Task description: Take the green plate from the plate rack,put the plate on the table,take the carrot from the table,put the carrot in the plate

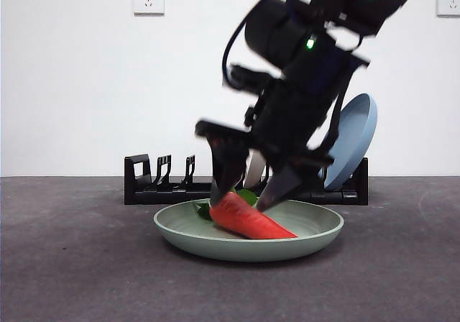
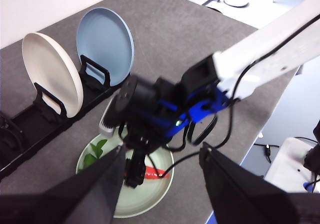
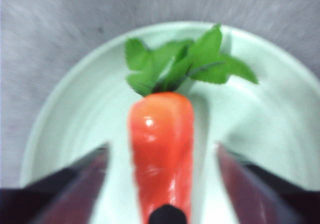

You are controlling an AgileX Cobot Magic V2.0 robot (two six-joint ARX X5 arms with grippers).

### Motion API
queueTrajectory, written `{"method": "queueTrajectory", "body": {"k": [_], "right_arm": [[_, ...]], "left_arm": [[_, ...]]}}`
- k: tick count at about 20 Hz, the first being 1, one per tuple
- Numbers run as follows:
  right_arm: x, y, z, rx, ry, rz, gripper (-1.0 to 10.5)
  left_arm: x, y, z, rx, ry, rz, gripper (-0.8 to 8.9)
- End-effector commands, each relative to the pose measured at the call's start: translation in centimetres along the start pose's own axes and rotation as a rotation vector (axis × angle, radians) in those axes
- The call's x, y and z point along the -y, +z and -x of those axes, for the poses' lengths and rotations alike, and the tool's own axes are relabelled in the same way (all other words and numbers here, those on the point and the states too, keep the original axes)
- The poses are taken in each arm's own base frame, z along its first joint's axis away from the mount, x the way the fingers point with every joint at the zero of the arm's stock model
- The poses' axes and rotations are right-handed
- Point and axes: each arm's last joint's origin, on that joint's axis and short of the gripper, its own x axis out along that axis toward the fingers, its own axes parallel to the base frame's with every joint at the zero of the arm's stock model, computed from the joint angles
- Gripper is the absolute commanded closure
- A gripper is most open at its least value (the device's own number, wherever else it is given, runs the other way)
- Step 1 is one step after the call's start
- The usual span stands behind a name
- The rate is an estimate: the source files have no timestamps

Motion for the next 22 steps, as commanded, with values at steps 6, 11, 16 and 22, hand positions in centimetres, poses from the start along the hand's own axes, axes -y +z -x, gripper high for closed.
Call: {"method": "queueTrajectory", "body": {"k": [6, 11, 16, 22], "right_arm": [[-1.0, -1.2, 11.3, -0.094, 0.059, -0.011, 3.5], [-1.2, -3.7, 17.7, -0.159, 0.14, -0.016, 3.6], [-1.2, -5.3, 20.8, -0.158, 0.14, -0.015, 5.4], [-1.1, -6.3, 22.8, -0.129, 0.147, 0.027, 9.5]], "left_arm": [[-0.1, -1.2, 0.0, -0.118, 0.014, -0.016, 5.62], [-0.3, -2.2, 0.2, -0.226, 0.023, -0.029, 5.66], [-0.4, -2.9, 0.3, -0.297, 0.029, -0.031, 5.85], [-0.4, -3.1, 0.4, -0.324, 0.031, -0.035, 8.22]]}}
